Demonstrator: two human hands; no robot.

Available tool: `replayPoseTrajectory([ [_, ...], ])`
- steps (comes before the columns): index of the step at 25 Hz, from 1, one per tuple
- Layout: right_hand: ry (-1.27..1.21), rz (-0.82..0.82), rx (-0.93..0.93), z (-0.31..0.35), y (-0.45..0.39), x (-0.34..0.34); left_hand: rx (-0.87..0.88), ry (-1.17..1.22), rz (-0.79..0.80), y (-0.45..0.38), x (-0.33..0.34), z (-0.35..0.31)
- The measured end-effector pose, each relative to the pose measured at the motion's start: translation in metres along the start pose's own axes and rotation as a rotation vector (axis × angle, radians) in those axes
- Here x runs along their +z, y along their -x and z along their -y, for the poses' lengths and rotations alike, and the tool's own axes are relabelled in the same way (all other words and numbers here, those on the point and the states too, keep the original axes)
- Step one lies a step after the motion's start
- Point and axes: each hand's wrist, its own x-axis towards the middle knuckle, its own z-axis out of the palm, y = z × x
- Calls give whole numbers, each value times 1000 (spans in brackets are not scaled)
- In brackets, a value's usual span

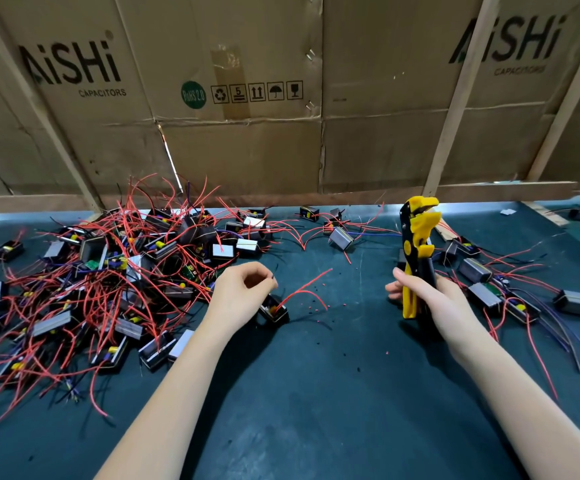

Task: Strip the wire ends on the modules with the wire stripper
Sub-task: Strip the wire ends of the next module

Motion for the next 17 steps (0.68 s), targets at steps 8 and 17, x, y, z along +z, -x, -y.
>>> replayPoseTrajectory([
  [8, -88, -10, -24, 0, -2, -1, -31, 318, 155, 3, -1, -3],
  [17, 704, -274, -297, -2, 9, 2, 149, 383, 440, 15, 6, -16],
])
